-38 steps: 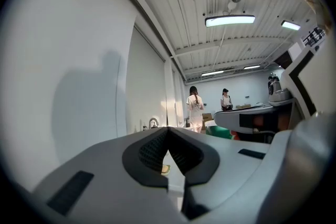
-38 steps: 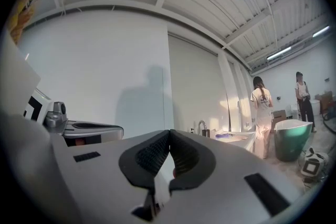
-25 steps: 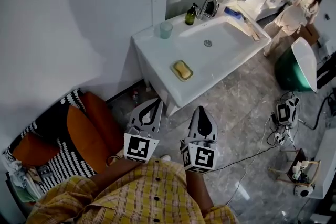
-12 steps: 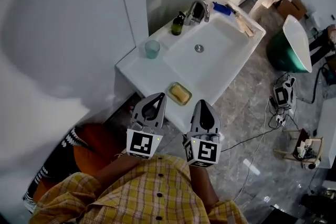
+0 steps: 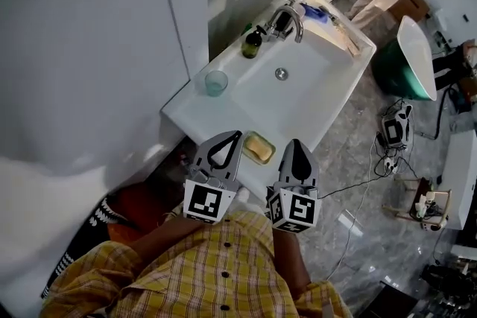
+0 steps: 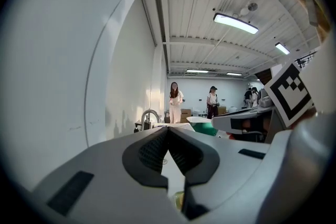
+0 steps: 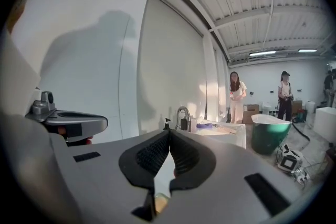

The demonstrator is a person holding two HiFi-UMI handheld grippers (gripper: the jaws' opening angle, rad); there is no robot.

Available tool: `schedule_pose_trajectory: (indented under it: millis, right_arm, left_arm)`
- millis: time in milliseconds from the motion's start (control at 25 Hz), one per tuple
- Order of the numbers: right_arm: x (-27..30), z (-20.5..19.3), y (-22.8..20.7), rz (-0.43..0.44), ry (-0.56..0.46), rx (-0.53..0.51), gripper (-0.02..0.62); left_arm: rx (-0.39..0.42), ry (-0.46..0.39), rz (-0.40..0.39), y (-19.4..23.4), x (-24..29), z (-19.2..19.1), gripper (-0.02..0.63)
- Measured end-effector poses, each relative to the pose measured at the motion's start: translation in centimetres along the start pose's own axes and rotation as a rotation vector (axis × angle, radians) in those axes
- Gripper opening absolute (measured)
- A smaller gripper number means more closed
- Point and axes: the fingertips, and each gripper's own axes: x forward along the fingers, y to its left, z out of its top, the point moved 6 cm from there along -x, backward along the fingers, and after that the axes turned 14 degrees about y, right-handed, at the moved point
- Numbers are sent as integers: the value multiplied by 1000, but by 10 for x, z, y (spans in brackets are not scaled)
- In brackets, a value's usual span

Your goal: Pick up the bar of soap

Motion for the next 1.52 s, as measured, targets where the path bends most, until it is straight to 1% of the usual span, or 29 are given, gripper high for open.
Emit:
schedule_pose_trajectory:
  millis: [160,200,240,360,440,520,600,680,720,880,920,960,1120,1280,1520]
  right_arm:
    - [16,-8,-3,33,43,-34,18]
    - [22,-13,-3,53,76,-53,18]
    - [29,-19,-2,85,130,-82,18]
    - [55,-47,6,219,356,-215,18]
    - [67,-66,7,263,483,-350,18]
    - [75,-86,7,304,583,-493,18]
    - [84,-104,11,382,658,-582,18]
    - [96,-117,13,438,722,-632,19]
    - [101,-123,13,448,752,-663,19]
    - [114,-141,16,490,853,-797,21]
    - [117,-144,19,506,870,-823,56]
    - [120,-147,21,519,888,-842,102]
    - [132,-155,24,543,958,-859,157]
    - [140,-160,27,586,987,-867,208]
    - [154,-172,23,622,1029,-847,218]
  left_arm:
    - [14,-4,-7,-3,18,4,8]
    - [18,-9,-5,-4,21,6,8]
    - [22,-11,-2,-5,23,7,8]
    - [31,0,7,-7,31,6,8]
    - [43,6,8,-8,37,7,8]
    - [45,11,9,-8,40,8,8]
    - [44,10,11,-8,44,6,8]
    - [60,-13,9,-6,53,5,8]
    - [67,-19,7,-5,57,5,8]
    - [61,8,10,-2,62,7,8]
    - [63,7,13,-1,63,7,8]
    - [62,14,13,0,64,7,8]
    - [52,38,16,5,65,6,8]
    - [47,54,18,7,68,3,8]
    - [60,59,8,4,76,1,8]
